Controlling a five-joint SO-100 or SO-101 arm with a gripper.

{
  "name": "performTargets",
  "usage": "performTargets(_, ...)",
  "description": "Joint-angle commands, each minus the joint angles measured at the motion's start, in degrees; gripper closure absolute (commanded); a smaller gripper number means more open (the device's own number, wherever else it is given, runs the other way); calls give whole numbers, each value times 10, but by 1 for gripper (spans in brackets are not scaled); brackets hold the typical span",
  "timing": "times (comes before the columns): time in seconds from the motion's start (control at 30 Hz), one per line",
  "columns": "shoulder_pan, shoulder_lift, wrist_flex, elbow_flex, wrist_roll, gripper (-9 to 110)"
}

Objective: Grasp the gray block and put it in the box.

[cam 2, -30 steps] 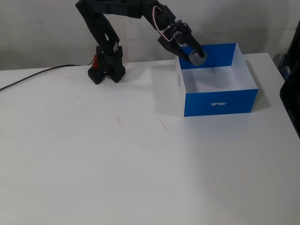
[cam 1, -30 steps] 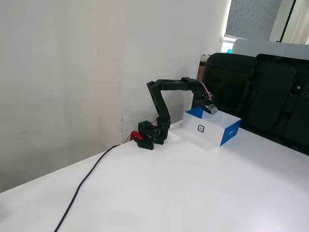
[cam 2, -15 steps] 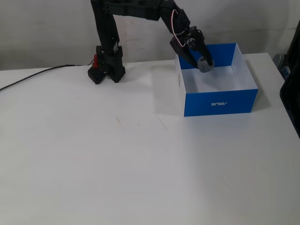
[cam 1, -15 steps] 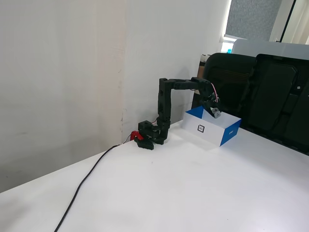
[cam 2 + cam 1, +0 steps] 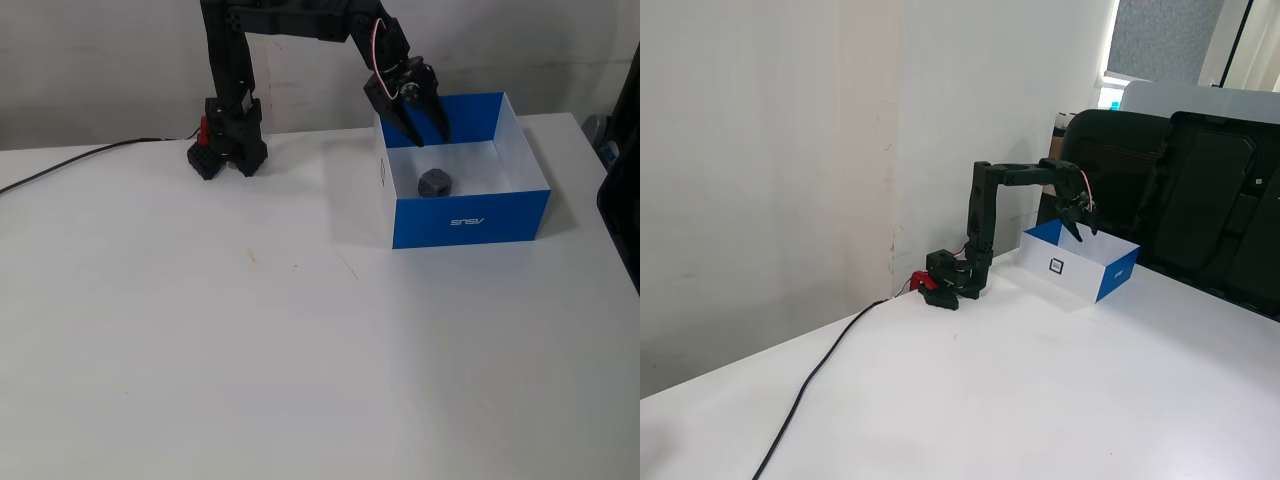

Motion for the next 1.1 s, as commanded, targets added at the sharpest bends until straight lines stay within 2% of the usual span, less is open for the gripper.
performTargets(0.0,-19,13,11,-59,6,101)
performTargets(1.07,-179,95,209,-103,7,101)
